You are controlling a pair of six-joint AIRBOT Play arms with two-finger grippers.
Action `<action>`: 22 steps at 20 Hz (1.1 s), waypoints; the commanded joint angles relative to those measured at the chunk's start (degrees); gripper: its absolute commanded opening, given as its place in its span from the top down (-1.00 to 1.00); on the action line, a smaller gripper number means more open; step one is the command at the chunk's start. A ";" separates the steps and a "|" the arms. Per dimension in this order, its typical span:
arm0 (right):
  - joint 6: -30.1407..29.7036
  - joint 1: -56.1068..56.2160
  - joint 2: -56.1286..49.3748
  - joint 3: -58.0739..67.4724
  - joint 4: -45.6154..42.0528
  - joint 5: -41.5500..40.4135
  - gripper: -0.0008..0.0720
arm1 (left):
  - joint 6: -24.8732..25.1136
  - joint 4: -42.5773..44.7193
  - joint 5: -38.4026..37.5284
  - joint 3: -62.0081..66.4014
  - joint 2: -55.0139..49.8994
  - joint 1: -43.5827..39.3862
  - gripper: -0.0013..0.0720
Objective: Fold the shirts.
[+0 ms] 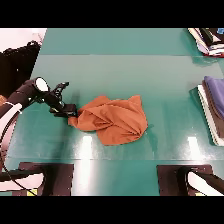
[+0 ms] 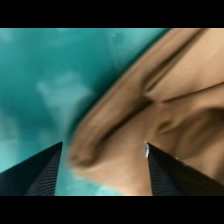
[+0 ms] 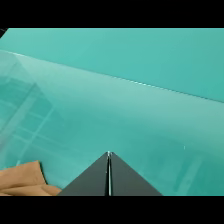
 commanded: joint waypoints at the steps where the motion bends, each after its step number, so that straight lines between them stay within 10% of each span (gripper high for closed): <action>1: 0.00 -0.02 -0.02 -0.33 -0.42 0.55 0.93 | 1.77 -5.44 3.30 -2.84 -0.17 0.24 -0.11; 3: 0.00 0.00 -0.02 -0.39 -2.49 2.34 0.93 | 1.77 -6.21 3.32 -2.75 -0.13 0.22 0.89; 10: 1.92 0.70 0.00 -21.31 -7.65 12.26 0.86 | 1.79 -5.77 1.86 9.68 4.39 0.22 0.89; 12: 1.92 2.56 -0.02 -32.81 -7.50 10.84 -0.27 | 1.77 -5.86 1.86 12.35 5.31 0.24 0.89; 22: -1.05 19.78 -9.92 -56.57 6.19 -8.28 -0.18 | 1.77 -6.01 1.27 13.16 5.29 0.24 0.89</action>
